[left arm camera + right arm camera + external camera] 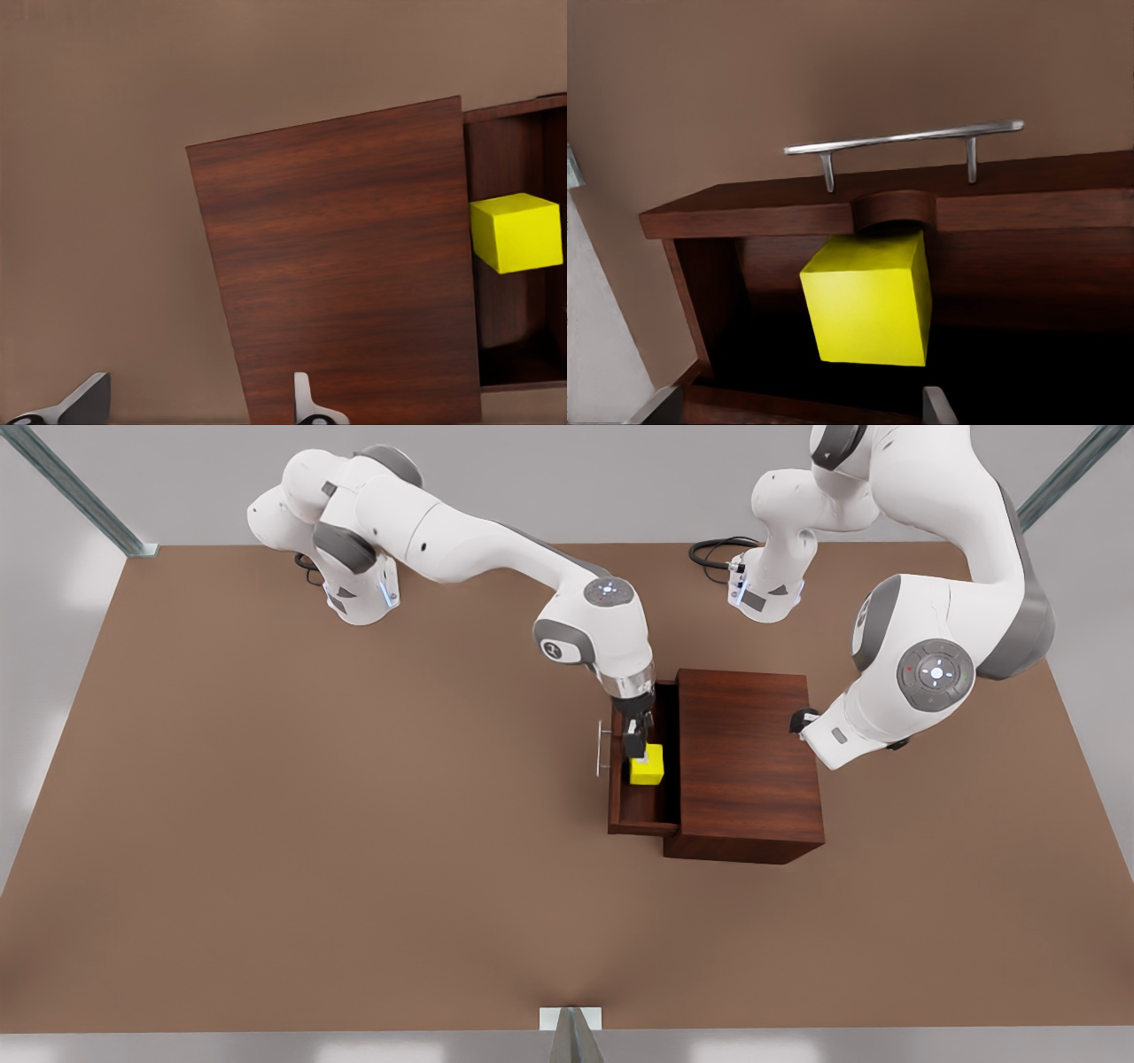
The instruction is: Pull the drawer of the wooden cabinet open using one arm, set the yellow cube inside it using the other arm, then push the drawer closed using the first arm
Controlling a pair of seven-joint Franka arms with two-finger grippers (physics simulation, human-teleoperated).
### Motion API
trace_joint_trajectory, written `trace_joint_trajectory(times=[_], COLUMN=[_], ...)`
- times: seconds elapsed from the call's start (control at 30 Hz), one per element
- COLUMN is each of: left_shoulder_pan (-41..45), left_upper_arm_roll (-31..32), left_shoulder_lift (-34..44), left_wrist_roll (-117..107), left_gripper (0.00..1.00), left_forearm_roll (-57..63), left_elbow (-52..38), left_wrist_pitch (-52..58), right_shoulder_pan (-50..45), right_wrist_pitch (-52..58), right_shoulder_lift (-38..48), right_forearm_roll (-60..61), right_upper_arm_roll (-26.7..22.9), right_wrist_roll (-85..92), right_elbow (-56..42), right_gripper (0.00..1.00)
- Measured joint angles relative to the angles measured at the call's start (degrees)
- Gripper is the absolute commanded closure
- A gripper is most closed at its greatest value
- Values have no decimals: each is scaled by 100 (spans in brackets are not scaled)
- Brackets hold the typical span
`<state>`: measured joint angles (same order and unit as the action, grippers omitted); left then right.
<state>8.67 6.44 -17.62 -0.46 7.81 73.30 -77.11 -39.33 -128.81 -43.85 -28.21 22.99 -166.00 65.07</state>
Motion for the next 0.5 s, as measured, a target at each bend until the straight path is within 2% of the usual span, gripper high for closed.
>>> trace_joint_trajectory(times=[0.1, 0.2, 0.27, 0.3, 0.37, 0.5], left_shoulder_pan=[116, 733, 1204, 1366, 1624, 1758], left_upper_arm_roll=[175, 481, 544, 584, 757, 1505], left_shoulder_lift=[-4, -4, -9, -13, -21, -274], left_wrist_roll=[-55, -363, -657, -813, -1174, -1944], left_gripper=[0, 0, 3, 40, 100, 100], left_forearm_roll=[-36, -61, -71, -74, -154, -318], left_elbow=[-49, -195, -218, -222, -233, -384], left_wrist_pitch=[0, 21, 28, 30, 28, -181], right_shoulder_pan=[555, 1700, 2647, 3160, 4112, 5829], right_wrist_pitch=[526, 1515, 2173, 2432, 2830, 3305], right_shoulder_lift=[583, 1206, 1679, 1991, 2556, 3051], right_forearm_roll=[349, 884, 1068, 1169, 1350, 1734], right_upper_arm_roll=[367, 439, 451, 454, 464, 464], right_wrist_roll=[21, 419, 928, 1262, 2083, 4302], right_elbow=[87, 236, 688, 1055, 1703, 2165], right_gripper=[0, 0, 0, 0, 0, 0])
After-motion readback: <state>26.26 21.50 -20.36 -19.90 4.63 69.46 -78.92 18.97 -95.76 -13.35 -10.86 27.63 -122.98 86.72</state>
